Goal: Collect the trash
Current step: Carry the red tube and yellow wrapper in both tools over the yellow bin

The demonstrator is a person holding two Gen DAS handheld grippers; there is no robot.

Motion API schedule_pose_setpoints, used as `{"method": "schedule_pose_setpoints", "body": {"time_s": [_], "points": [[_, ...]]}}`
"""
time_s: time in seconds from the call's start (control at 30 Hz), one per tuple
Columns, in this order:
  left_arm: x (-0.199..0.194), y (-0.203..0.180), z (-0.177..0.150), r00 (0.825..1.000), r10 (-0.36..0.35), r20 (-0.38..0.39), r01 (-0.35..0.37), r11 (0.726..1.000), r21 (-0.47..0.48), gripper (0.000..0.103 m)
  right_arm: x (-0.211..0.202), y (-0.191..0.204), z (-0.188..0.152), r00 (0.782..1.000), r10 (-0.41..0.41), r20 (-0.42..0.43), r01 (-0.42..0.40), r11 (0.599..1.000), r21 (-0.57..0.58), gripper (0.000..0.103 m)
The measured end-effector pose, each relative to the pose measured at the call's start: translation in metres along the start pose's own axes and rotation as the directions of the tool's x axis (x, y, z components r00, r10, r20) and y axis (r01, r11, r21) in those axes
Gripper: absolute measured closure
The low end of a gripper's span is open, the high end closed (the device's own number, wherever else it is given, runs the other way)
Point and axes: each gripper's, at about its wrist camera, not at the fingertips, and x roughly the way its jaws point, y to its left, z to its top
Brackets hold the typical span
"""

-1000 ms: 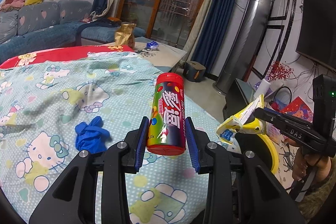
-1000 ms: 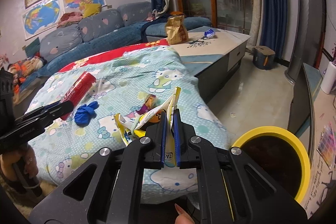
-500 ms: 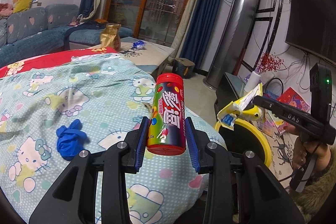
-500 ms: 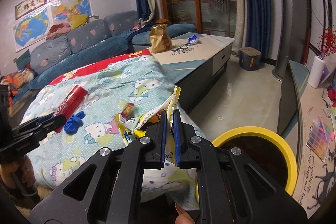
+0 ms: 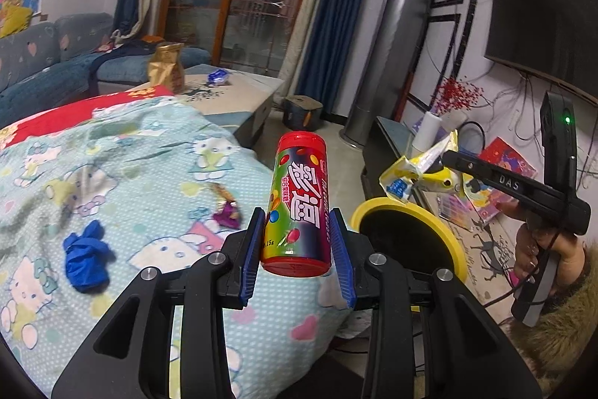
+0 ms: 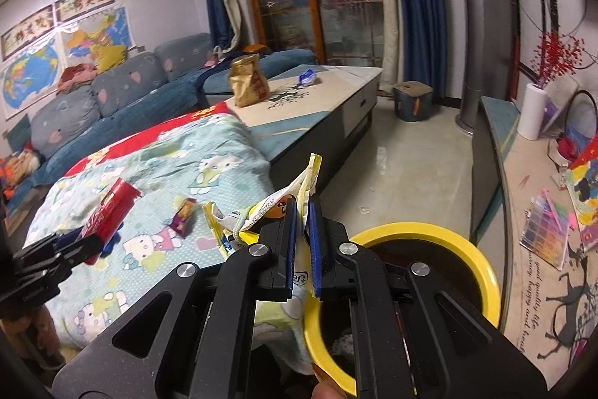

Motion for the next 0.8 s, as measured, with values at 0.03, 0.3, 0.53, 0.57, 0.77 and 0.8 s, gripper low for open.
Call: {"method": "schedule_pose_setpoints", "body": {"time_s": [0.03,0.3,0.53,0.57,0.77,0.8], "points": [[0.001,-0.003,0.0,1.0,-0.007,-0.002,0.007,1.0,0.005,0.07,-0.001,-0.002,0.0,1.0,-0.007,0.002,0.007,1.0,0.007,0.099],[0.02,-0.039,0.003,0.998,-0.063,-0.03,0.065,0.995,0.074,0.07,-0.007,-0.033,0.0,0.999,-0.049,0.014,0.048,0.996,0.07,0.099],[0.037,-0.065,-0.002,0.993,-0.1,-0.07,0.108,0.987,0.123,0.07,-0.011,-0.06,-0.003,0.994,-0.109,0.016,0.107,0.987,0.118,0.099],[0.04,-0.069,-0.003,0.992,-0.104,-0.078,0.114,0.985,0.131,0.07,-0.011,-0.065,-0.004,0.993,-0.119,0.013,0.116,0.985,0.13,0.099],[0.055,-0.087,-0.011,0.986,-0.125,-0.114,0.142,0.977,0.16,0.07,-0.009,-0.086,-0.01,0.986,-0.167,-0.006,0.166,0.971,0.174,0.099],[0.058,-0.088,-0.012,0.985,-0.127,-0.12,0.145,0.976,0.163,0.07,-0.009,-0.089,-0.011,0.985,-0.173,-0.009,0.172,0.969,0.179,0.099]]}}
